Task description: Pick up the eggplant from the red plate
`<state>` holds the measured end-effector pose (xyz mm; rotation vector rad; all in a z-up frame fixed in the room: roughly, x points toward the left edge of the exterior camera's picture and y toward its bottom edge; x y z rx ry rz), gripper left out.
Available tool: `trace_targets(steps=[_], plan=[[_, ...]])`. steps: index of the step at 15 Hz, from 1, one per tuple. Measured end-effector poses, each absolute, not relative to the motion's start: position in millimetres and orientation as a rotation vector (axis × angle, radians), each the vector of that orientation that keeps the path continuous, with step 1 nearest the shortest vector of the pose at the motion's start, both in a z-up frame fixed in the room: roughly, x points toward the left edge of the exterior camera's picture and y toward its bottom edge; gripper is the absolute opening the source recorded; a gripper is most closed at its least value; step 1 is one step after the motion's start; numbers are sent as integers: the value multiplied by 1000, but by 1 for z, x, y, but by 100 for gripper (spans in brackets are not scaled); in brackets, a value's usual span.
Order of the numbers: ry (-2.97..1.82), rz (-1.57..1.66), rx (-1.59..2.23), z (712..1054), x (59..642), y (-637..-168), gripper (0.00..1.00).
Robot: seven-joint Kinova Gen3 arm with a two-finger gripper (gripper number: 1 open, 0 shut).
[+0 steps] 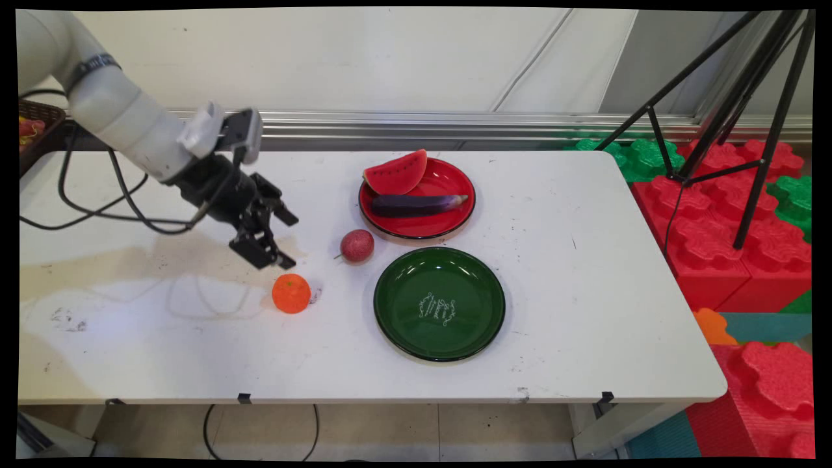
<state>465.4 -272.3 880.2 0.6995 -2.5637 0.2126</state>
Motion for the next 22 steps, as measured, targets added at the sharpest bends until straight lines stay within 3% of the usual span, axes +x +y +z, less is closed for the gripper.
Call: trace_targets(steps=[7,11,22], plan=[[-2441,297,698,926,467,-292,100],[-2415,340,690,933,462,-312,100],[-2439,379,677,903,419,-408,100]])
